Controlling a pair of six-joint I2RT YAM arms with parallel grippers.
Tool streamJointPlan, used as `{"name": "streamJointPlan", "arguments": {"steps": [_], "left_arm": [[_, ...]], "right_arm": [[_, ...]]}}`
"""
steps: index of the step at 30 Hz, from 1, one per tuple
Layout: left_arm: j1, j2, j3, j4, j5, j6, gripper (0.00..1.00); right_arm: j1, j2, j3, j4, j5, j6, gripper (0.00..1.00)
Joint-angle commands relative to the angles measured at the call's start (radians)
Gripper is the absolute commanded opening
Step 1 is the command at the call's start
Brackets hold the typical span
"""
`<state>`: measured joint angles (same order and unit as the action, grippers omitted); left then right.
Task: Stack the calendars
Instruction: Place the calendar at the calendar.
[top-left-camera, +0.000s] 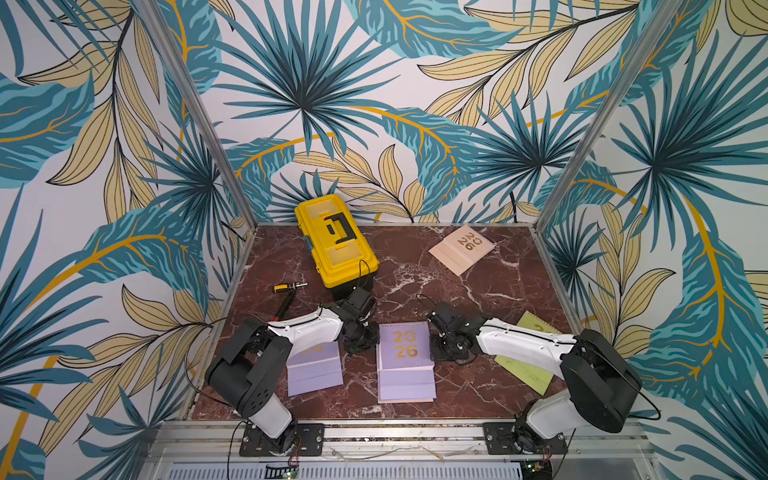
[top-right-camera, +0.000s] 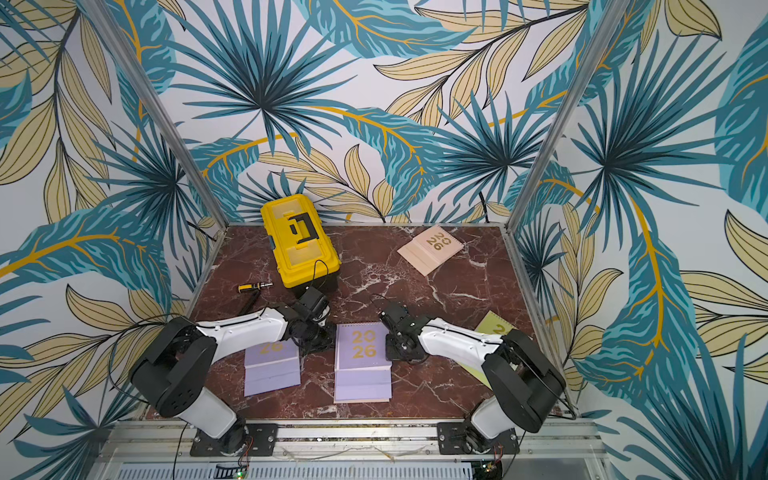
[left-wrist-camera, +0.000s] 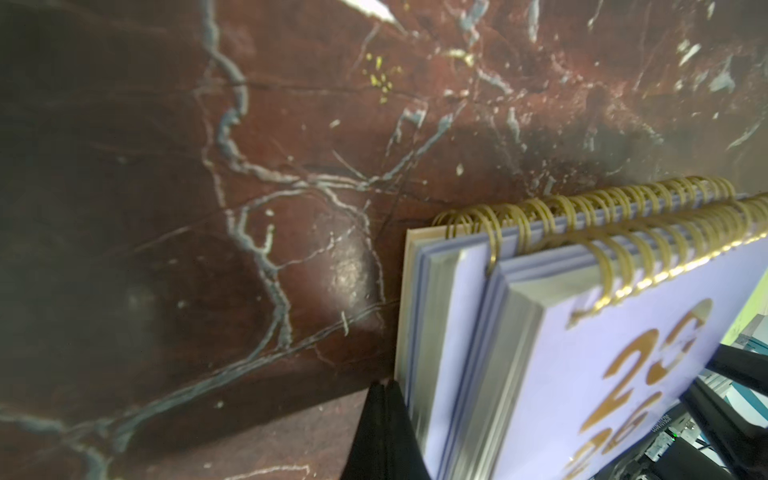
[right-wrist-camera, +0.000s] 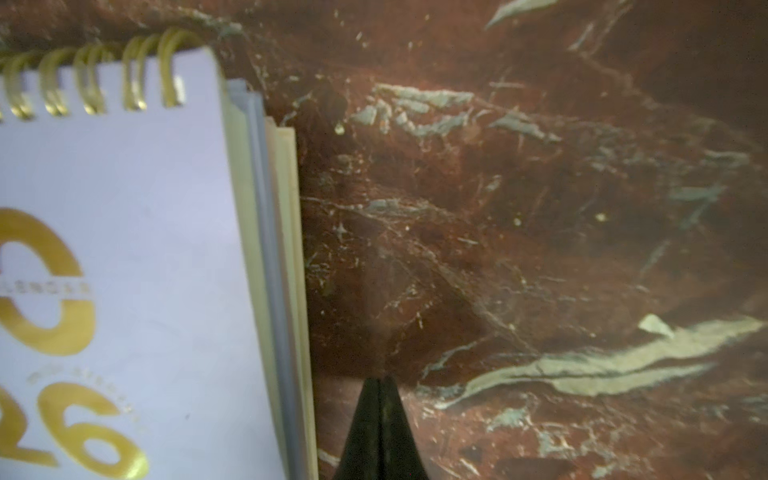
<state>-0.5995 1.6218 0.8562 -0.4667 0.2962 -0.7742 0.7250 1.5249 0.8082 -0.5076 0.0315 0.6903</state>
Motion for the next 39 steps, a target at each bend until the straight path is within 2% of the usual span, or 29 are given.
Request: {"name": "streamJointPlan", "arguments": {"steps": [1,3,8,12,19,24,29,33,34,36,37,39], "left_arm": [[-0.014,0.019,0.038,0.034,0.022,0.006,0.0],[-0.016,0.021,0.035,0.034,0.016,0.004,0.0],[-0.015,0.023,0.038,0.034,0.011,0.003,0.0],[-0.016,0.026,0.036,0.035,0.013,0.003,0.0],[-0.015,0.012,0.036,0.023,0.001,0.007,0.0],[-0.016,-0.051,0.04,-0.031,-0.097,0.007,0.0],[-0.016,-0.098,0.057,-0.066,-0.142,0.016,0.0],[-0.023,-0.131,0.071,-0.092,-0.158,0.019,0.0],[-0.025,-0.141,0.075,-0.1,-0.163,0.019,0.0],[-0.033,-0.162,0.088,-0.117,-0.176,0.022,0.02],[-0.035,-0.172,0.095,-0.125,-0.182,0.024,0.07],[-0.039,-0.189,0.116,-0.148,-0.189,0.035,0.1]], "right_arm": [[0.007,0.005,0.01,0.026,-0.013,-0.024,0.0],[0.007,0.0,0.008,0.034,-0.015,-0.03,0.0],[0.007,0.007,0.001,0.105,-0.117,-0.055,0.0],[0.007,0.01,-0.002,0.107,-0.118,-0.057,0.0],[0.004,-0.024,0.011,-0.03,0.026,-0.039,0.0],[-0.012,-0.088,-0.001,-0.109,0.118,-0.009,0.0],[-0.053,-0.162,-0.033,-0.132,0.124,0.001,0.0],[-0.131,-0.216,-0.055,-0.17,0.111,0.019,0.02],[-0.155,-0.229,-0.06,-0.179,0.102,0.023,0.15],[-0.199,-0.268,-0.066,-0.199,0.101,0.026,0.47],[-0.212,-0.29,-0.067,-0.208,0.111,0.029,0.59],[-0.244,-0.335,-0.067,-0.231,0.146,0.04,0.79]]}}
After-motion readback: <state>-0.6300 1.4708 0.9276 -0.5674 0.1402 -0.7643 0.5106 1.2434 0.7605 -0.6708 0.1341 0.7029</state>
